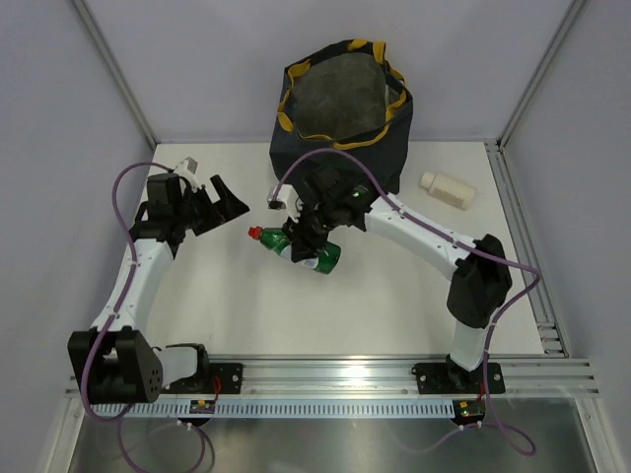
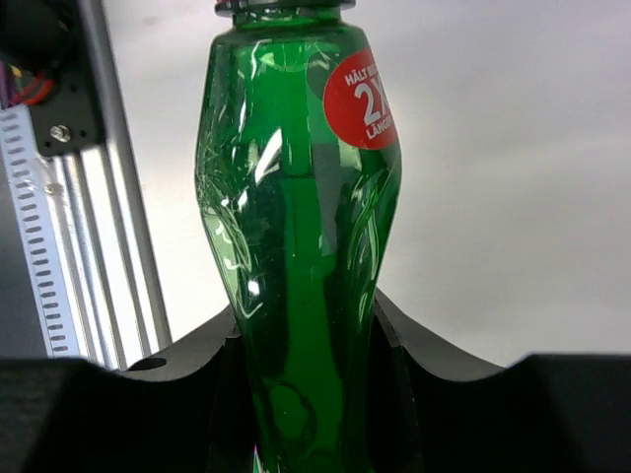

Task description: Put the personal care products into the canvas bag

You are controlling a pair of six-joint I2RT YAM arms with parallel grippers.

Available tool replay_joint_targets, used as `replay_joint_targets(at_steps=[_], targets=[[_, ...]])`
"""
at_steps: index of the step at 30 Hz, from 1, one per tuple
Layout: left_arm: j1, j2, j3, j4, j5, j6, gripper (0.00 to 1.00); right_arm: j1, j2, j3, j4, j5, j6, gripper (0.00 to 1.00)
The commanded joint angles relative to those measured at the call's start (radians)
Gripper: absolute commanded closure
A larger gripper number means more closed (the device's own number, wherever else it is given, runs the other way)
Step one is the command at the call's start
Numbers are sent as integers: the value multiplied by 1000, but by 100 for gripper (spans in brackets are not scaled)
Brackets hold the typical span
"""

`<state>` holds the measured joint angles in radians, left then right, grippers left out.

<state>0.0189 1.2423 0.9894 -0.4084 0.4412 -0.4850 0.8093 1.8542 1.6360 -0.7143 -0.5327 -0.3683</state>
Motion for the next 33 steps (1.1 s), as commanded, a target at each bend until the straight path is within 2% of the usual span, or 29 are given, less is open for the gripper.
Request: replay_joint_targets(at_steps=[1, 7, 11, 14, 18, 19, 21, 26, 31, 33], targets=[[3, -160, -41, 34, -78, 112, 1, -10, -191, 218, -33, -55, -103, 100], [3, -415, -162, 173, 25, 175, 1, -114, -162, 542, -12, 59, -69, 100], [1, -497, -238, 252, 86, 183, 1, -232, -25, 782, 64, 123, 24, 100], [1, -532, -276, 273, 100, 194, 1, -288, 71, 883, 150, 245, 54, 100], [1, -570, -314, 319, 125, 204, 1, -309, 149, 860, 356, 426, 46, 100], [1, -576, -330, 341, 135, 207, 1, -314, 164, 851, 439, 447, 48, 100], [1, -593, -336, 353, 143, 209, 1, -335, 226, 861, 493, 482, 74, 100], [1, -606, -334, 330, 148, 229, 1, -384, 333, 912, 507, 418, 205, 100], [1, -624, -348, 313, 126, 246, 1, -407, 300, 754, 490, 280, 296, 100], [1, -632, -360, 319, 122, 246, 1, -420, 292, 677, 490, 217, 396, 95]])
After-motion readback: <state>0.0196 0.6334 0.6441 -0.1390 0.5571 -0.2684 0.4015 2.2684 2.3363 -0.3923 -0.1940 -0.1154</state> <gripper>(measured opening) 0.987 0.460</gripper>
